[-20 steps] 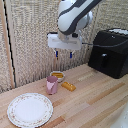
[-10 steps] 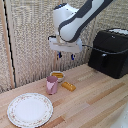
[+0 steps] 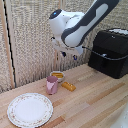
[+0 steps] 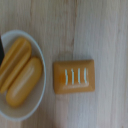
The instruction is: Extend the gripper towards the air fryer handle. Grasp the air fryer handle and pull it to open the air fryer. Release the air fryer handle and move the gripper to the bread. Grasp the bread with the gripper and move it to the air fryer basket. Release the bread inside the air fryer and retract the gripper.
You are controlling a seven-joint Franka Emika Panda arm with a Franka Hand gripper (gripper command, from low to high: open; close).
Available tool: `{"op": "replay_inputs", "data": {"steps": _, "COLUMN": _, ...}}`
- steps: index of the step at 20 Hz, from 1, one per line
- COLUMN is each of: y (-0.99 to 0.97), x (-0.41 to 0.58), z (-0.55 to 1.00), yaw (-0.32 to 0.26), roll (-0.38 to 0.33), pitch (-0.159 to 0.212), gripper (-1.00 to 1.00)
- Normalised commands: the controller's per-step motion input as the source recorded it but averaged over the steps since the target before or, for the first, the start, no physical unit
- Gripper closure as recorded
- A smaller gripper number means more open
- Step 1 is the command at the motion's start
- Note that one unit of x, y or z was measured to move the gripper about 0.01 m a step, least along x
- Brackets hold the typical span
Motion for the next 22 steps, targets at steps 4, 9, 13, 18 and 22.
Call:
{"op": "replay_inputs", "data": {"steps": 4, "y": -0.53, "x": -0.102, "z": -0.47, "yaw": -0.08, "roll": -0.232, "pitch": -0.099, "gripper": -1.0}}
{"op": "replay_inputs", "data": {"steps": 9, "y": -0.59, "x": -0.131, "z": -0.48, "yaw": -0.08, "roll": -0.162, "pitch": -0.096, "gripper": -1.0}}
{"op": "replay_inputs", "data": {"steps": 13, "y": -0.61, "x": -0.106, "z": -0.28, "yaw": -0.006, "roll": -0.18, "pitch": -0.134, "gripper": -1.0}}
{"op": "replay_inputs", "data": {"steps": 18, "y": -0.62, "x": -0.19, "z": -0.31, "yaw": 0.0, "roll": -0.17, "pitch": -0.137, "gripper": -1.0}}
{"op": "replay_inputs", "data": {"steps": 22, "y": -0.63, "x": -0.282, "z": -0.31, "yaw": 0.013, "roll": -0.165, "pitch": -0.11, "gripper": -1.0}}
